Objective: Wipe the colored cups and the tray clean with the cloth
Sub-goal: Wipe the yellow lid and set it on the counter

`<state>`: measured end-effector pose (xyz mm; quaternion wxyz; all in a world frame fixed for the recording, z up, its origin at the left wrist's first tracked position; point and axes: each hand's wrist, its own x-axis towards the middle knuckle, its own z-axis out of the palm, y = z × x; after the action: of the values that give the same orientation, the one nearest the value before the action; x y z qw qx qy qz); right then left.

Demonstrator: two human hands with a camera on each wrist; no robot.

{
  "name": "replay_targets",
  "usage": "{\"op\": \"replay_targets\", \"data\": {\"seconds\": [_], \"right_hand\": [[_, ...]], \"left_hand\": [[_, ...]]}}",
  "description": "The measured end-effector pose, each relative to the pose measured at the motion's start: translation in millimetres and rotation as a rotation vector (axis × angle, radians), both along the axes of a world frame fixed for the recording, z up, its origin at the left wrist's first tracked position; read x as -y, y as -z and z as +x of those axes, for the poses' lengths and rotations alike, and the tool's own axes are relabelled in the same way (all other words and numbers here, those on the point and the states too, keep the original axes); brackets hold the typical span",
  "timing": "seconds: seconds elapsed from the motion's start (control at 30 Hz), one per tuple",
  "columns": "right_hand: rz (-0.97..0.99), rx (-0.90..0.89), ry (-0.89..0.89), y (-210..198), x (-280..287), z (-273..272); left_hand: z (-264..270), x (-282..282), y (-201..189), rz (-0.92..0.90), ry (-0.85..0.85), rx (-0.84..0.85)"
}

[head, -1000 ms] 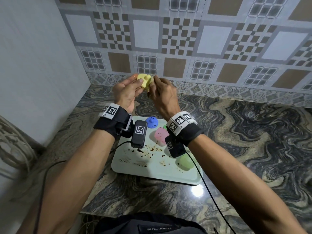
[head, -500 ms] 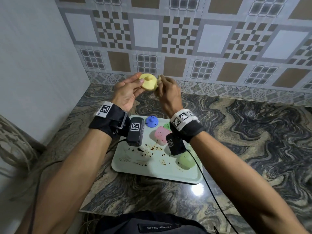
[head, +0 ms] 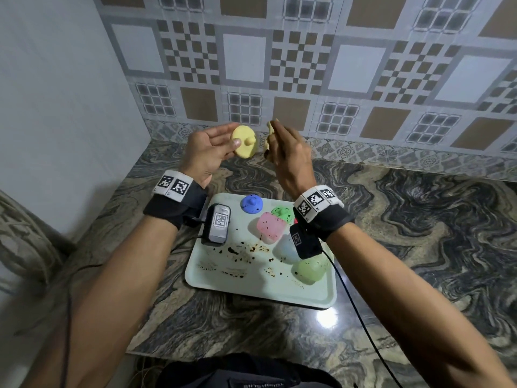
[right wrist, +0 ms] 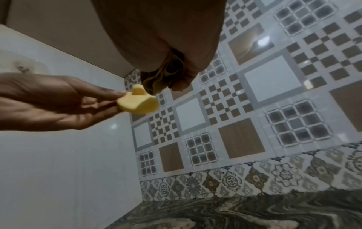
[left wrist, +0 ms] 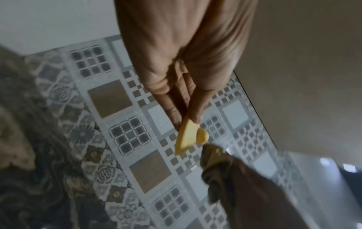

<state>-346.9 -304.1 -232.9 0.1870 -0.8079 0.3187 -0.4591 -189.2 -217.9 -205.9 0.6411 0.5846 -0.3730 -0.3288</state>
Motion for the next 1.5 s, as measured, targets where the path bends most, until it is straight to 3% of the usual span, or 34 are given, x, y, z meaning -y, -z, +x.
{"op": "replay_targets", "data": {"seconds": [0.2,0.4,0.57,0.8,0.9,1.0,1.13,1.33,1.5], "right_hand": [[-0.133,-0.031,-0.097,3.1,-14.9,15.0],[0.068,0.035,0.003,-3.3,-0.3,13.3],[-0.024,0.043,-0.054,-4.6,-12.9,24.1],[0.034,0.054,-0.028,-10.9,-8.6,25.2],[0.042,-0.035,-0.051,-9.5,-9.7,26.2],[0.106,-0.051,-0.011,-3.4,4.3,16.4],[-0.017,0.069,-0.036,3.5,-18.4,18.8],[0.168,-0.002,-0.023,49.2,-22.8,-1.7],[0.088,0.124,0.024,63.0,-56.2,3.6]], "left_hand": [[-20.8,6.9,-4.2,-0.09,-0.069,0.284],[-22.1,7.7,4.7,-0.159,-0.134,0.307],[-24.1,8.2,6.3,-0.184,-0.092,0.314],[-18.7,1.7,17.5,-0.193,-0.082,0.308],[-15.7,0.4,18.0,-0.216,-0.1,0.313],[-9.0,-1.5,23.8,-0.2,-0.094,0.289],[-9.5,-4.1,24.1,-0.206,-0.049,0.247],[4.0,-20.6,55.3,-0.115,-0.01,0.005],[-10.0,-36.4,79.3,-0.063,0.06,-0.183]]}}
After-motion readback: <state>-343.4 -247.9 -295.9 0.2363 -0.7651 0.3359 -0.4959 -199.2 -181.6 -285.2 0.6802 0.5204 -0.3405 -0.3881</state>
